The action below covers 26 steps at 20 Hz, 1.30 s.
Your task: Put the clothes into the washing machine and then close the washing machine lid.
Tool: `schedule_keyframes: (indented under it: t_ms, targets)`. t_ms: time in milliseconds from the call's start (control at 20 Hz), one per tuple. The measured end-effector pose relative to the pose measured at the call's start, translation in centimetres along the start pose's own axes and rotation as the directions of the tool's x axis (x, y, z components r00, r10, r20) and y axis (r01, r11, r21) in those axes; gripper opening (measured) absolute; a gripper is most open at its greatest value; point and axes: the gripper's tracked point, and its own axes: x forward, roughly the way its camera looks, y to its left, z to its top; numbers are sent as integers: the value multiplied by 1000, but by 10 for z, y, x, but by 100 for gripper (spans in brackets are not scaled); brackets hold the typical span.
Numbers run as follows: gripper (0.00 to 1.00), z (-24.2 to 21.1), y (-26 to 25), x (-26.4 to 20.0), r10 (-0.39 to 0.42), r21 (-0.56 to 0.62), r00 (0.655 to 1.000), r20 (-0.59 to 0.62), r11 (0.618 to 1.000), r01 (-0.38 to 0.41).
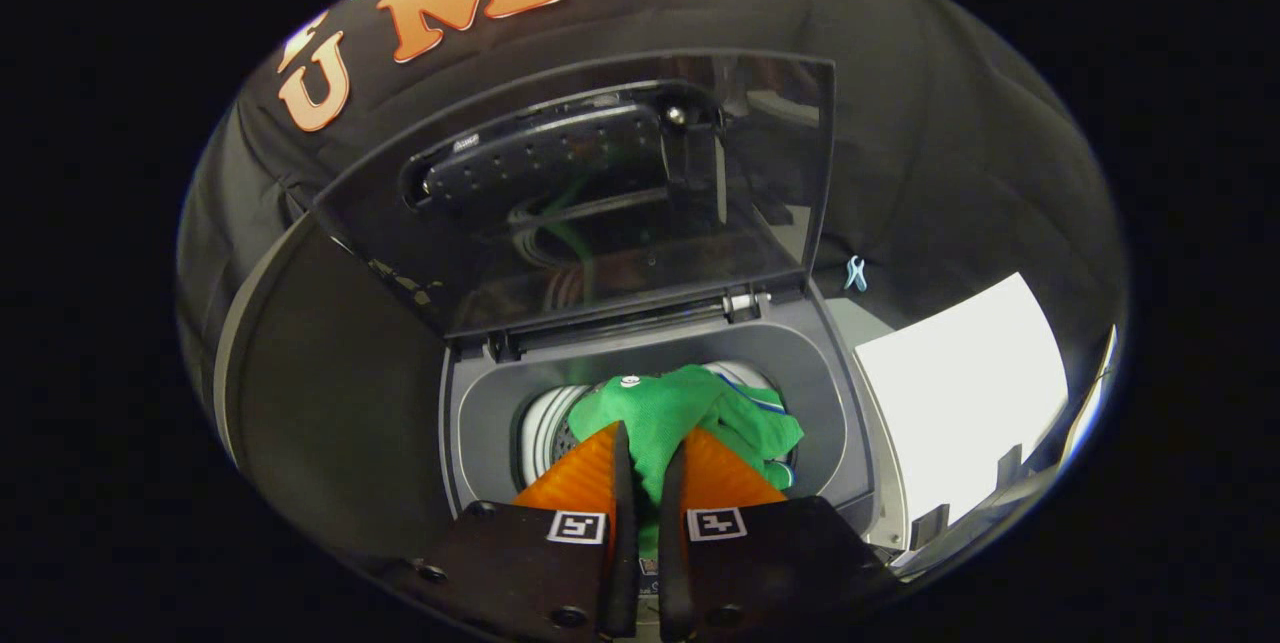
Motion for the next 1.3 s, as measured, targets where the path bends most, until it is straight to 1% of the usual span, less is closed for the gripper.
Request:
schedule_keyframes:
  t_ms: [600, 700, 800, 1100, 1300]
  targets:
    - [16, -58, 0, 42, 13, 24, 990, -138, 1000, -9]
    - [16, -69, -2, 50, 9, 39, 986, -165, 999, -3]
    - [16, -80, -10, 58, -18, 43, 979, -202, 999, 27]
    - [17, -100, -12, 77, -24, 33, 965, -260, 999, 33]
    - [23, -103, -6, 81, -12, 38, 963, -270, 999, 23]
